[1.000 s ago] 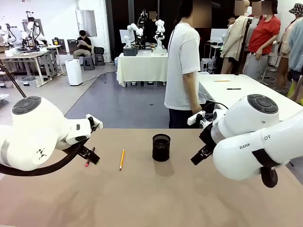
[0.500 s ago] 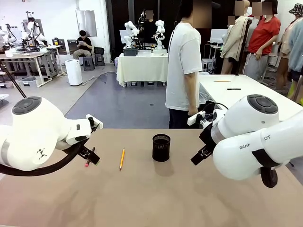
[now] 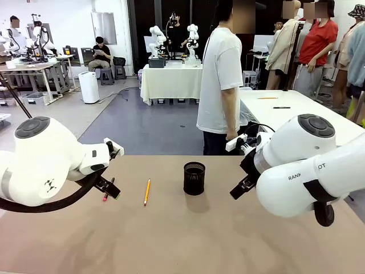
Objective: Place the pens into the pen holder.
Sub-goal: Pick up a writing instrument from the table and place it into the Pen holder.
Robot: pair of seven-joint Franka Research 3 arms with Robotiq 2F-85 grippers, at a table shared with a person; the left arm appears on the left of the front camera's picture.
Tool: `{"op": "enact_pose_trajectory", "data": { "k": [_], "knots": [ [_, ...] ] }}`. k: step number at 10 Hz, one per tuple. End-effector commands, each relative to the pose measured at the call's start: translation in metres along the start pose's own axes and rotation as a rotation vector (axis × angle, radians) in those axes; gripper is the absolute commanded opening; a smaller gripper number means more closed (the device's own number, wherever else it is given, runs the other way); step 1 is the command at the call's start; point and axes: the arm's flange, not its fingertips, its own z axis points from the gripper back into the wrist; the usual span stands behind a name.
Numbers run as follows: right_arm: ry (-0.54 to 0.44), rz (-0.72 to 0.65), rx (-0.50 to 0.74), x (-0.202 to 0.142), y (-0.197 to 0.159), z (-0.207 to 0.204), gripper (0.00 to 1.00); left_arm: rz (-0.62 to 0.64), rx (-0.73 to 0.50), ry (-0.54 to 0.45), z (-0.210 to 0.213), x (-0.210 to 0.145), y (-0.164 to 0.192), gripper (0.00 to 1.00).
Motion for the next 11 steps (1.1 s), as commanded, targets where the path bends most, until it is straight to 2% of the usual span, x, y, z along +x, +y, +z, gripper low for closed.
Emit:
{"op": "enact_pose_trajectory", "data": {
  "k": [1,3,4,6,9,11],
  "knots": [
    [0.000,-0.001,0.000,0.000,0.000,0.000,1.00,0.000,0.000,0.000,0.000,0.000,0.000,1.00],
    [0.000,0.000,0.000,0.000,0.000,0.000,1.00,0.000,0.000,0.000,0.000,0.000,0.000,1.00],
    [0.021,-0.061,0.090,0.003,-0.004,0.000,1.00,-0.004,-0.012,0.027,-0.002,0.005,-0.004,1.00],
    [0.034,-0.090,0.208,0.006,-0.004,0.010,1.00,-0.003,-0.107,0.067,0.011,0.010,-0.008,1.00],
    [0.012,-0.105,0.245,0.020,-0.015,0.035,1.00,-0.009,-0.294,0.025,0.040,0.029,0.004,1.00],
    [-0.006,-0.085,0.314,0.034,-0.022,0.064,1.00,-0.049,-0.413,0.008,0.063,0.043,0.014,1.00]
  ]
}}
